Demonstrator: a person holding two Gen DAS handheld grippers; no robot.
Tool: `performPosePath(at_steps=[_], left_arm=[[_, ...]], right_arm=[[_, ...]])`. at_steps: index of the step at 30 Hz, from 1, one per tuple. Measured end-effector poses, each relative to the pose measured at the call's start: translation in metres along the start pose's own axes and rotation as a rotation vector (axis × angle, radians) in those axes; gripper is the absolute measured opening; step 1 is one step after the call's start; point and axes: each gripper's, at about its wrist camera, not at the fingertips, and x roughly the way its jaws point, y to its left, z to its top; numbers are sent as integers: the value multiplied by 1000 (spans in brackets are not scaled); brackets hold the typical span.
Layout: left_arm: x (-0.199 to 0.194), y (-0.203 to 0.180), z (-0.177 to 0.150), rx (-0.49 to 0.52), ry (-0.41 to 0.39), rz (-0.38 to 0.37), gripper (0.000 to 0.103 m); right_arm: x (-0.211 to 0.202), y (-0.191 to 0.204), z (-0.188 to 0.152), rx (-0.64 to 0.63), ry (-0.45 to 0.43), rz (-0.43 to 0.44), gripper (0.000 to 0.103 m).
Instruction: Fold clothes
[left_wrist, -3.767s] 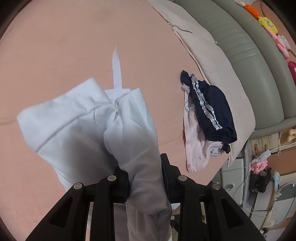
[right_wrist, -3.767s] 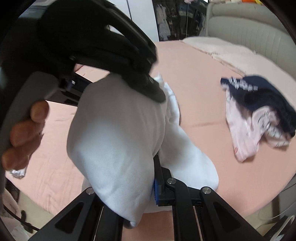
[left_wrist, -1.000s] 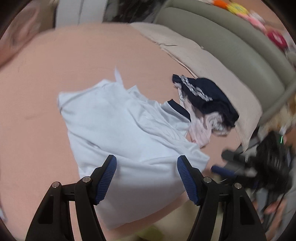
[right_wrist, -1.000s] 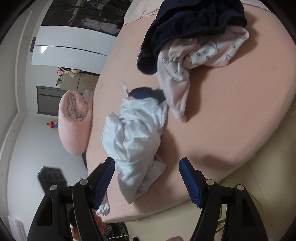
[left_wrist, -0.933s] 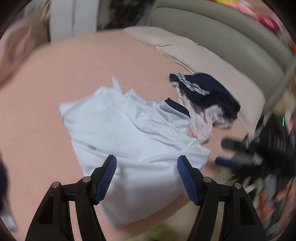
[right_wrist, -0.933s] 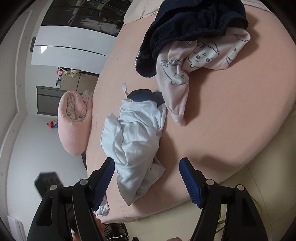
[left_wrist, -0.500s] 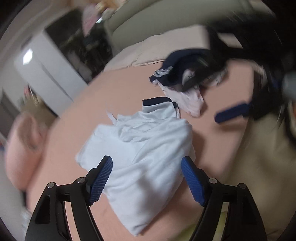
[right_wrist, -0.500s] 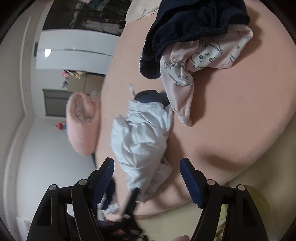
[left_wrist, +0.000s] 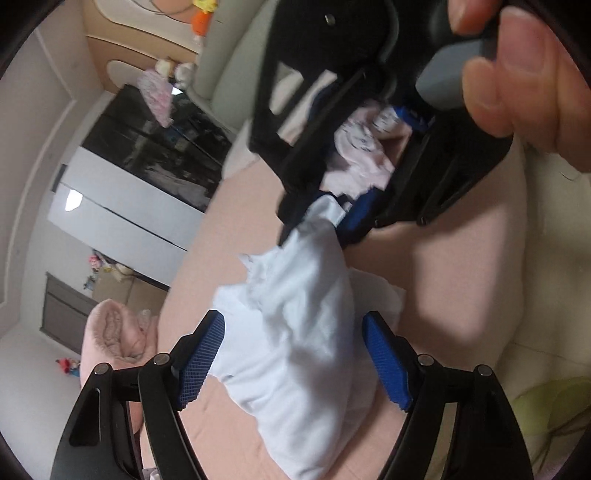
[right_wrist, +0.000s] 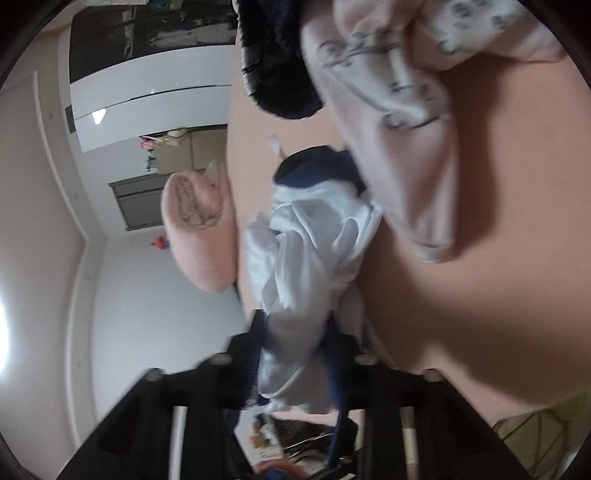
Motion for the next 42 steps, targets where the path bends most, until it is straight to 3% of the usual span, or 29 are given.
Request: performPosePath(at_steps=[5, 8, 13, 20, 21, 22, 24, 26, 28, 30, 37, 42], left_arm=[[-3, 9, 3, -50, -33, 0, 76], [4, 5, 7, -43, -45, 36, 76], [24, 6, 13, -4, -27, 102, 76], [50, 22, -5, -62, 53, 29, 75], [51, 25, -7, -80, 59, 29, 68], [53, 29, -8, -99, 64, 32, 48], [56, 35, -11, -134, 79, 43, 31], [59, 44, -13, -183, 93, 27, 30], [61, 54, -15, -251, 106, -16, 27], [60, 64, -16, -323, 106, -66, 26], [59, 82, -15, -418, 100, -110, 26], [68, 89, -16, -467, 105, -133, 26]], right_arm=[[10, 8, 6, -5, 44, -65, 19], [14, 23, 8, -19, 79, -48, 19], [24, 53, 7, -113, 130, -93, 19], [38, 73, 4, -190, 173, -114, 19], [41, 75, 3, -199, 180, -123, 19], [44, 76, 3, -208, 188, -132, 22], [48, 78, 3, -217, 206, -153, 23], [48, 80, 4, -211, 223, -175, 31], [40, 89, 3, -248, 217, -191, 62], [29, 98, 2, -295, 201, -215, 72], [-9, 124, 10, -466, 17, -369, 72], [3, 102, 21, -422, 15, -441, 72]])
